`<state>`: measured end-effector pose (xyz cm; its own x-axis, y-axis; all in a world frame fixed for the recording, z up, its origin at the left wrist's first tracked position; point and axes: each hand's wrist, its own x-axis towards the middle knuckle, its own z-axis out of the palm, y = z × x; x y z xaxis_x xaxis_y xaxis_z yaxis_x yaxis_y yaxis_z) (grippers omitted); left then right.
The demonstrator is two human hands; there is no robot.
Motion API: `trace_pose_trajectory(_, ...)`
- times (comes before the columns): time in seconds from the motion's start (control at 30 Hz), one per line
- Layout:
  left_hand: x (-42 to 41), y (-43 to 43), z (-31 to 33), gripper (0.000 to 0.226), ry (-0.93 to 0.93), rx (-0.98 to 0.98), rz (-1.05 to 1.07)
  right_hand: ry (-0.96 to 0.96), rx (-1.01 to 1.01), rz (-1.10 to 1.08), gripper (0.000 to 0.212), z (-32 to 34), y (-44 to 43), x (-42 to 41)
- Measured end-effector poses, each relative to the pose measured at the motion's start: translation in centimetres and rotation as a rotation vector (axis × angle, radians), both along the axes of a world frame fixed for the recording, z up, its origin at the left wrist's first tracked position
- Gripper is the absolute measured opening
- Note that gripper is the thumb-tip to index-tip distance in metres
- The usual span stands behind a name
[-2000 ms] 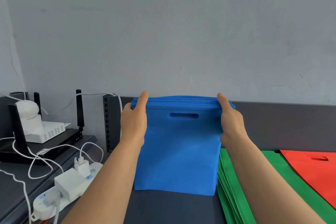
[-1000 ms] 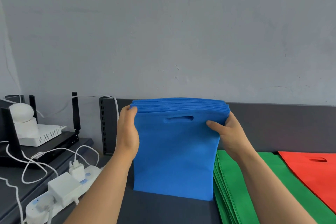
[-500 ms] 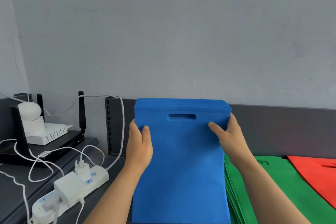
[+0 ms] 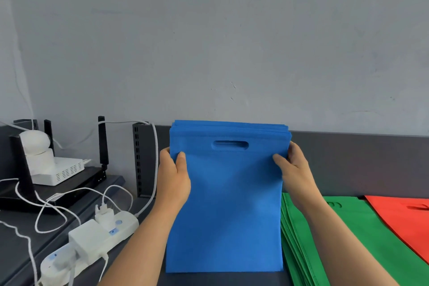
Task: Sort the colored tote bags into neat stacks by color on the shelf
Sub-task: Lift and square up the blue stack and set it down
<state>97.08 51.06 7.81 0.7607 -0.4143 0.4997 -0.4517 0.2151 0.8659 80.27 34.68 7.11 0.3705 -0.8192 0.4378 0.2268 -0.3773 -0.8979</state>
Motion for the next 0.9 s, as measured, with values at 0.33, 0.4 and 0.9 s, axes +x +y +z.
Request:
trace_pose_trajectory(0.33,0.6,0.1,-0.3,0.010,0.025,0.008,-0.027,0.154,0.124,0.086,0.021,-3.9,-0.4,-0.2)
trace_pose_trajectory(0.4,0.8,0.1,-1.3,0.012,0.019,0.088,-0.049,0.136,0.127,0.073,0.019,-4.0,-0.4,-0.2)
trace_pose_trajectory(0.9,1.2,-0.3,-5.1,0.022,-0.064,0.209,-0.001,0.180,-0.033,-0.059,0.031,-6.3,1.4,0.5)
